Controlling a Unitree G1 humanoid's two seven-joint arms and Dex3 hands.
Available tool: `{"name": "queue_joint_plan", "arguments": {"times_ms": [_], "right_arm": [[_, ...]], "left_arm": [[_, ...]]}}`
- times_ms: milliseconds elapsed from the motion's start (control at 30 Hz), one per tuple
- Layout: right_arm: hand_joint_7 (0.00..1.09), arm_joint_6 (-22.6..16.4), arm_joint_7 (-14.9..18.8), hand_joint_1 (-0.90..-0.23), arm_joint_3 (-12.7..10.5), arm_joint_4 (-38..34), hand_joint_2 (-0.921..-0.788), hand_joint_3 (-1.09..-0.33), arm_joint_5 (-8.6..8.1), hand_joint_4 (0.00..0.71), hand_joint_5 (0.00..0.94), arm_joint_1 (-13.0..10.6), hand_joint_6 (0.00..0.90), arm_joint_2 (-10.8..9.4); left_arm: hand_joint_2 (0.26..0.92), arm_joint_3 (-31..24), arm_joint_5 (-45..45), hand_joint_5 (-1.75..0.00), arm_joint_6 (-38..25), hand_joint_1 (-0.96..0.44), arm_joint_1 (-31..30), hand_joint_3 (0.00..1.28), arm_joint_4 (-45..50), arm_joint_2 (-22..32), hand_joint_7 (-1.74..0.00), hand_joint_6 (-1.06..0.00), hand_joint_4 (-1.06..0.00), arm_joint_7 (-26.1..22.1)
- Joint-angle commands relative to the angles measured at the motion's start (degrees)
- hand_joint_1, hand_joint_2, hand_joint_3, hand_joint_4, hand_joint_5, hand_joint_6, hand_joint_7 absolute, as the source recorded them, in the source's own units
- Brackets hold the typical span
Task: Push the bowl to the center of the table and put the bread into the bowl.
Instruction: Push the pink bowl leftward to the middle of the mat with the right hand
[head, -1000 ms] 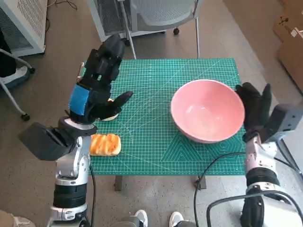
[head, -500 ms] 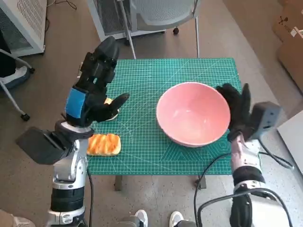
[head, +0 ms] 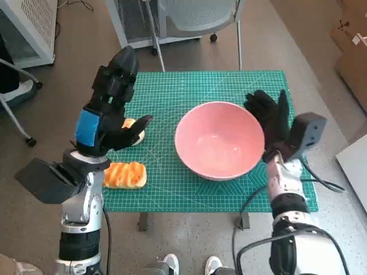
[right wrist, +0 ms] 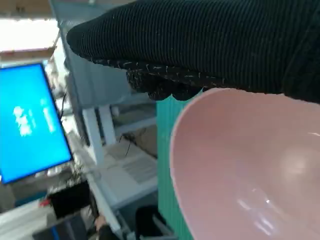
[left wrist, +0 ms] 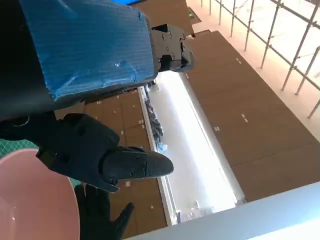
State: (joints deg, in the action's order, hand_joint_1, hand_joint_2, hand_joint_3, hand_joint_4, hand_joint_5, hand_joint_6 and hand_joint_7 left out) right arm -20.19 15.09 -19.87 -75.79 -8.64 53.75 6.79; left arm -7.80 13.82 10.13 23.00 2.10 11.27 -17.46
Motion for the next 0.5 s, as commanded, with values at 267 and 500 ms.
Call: {"name": "queue_joint_plan", "arguments": {"times_ms": [267,500], "right_arm": [[0.00,2.2,-0.5,-0.574,1.5,-0.6,-0.921,-0.854,1.24,0.364,0.000,1.8,0.457,-2.6],[0.00,2.4,0.6,-0.568,1.9,-0.5,-0.921,-0.849,1.57,0.343,0.000,2.6,0.448,-2.3]], "left_arm": [[0.807,-0.7,-0.8,-0.01,-0.4,-0.39,-1.9,0.33,2.6,0.7,-0.41,0.00,-0.06,1.6],[0.834,-0.7,-1.5,-0.01,-0.1,-0.41,-2.4,0.28,2.9,0.8,-0.42,0.00,-0.07,2.4]]}}
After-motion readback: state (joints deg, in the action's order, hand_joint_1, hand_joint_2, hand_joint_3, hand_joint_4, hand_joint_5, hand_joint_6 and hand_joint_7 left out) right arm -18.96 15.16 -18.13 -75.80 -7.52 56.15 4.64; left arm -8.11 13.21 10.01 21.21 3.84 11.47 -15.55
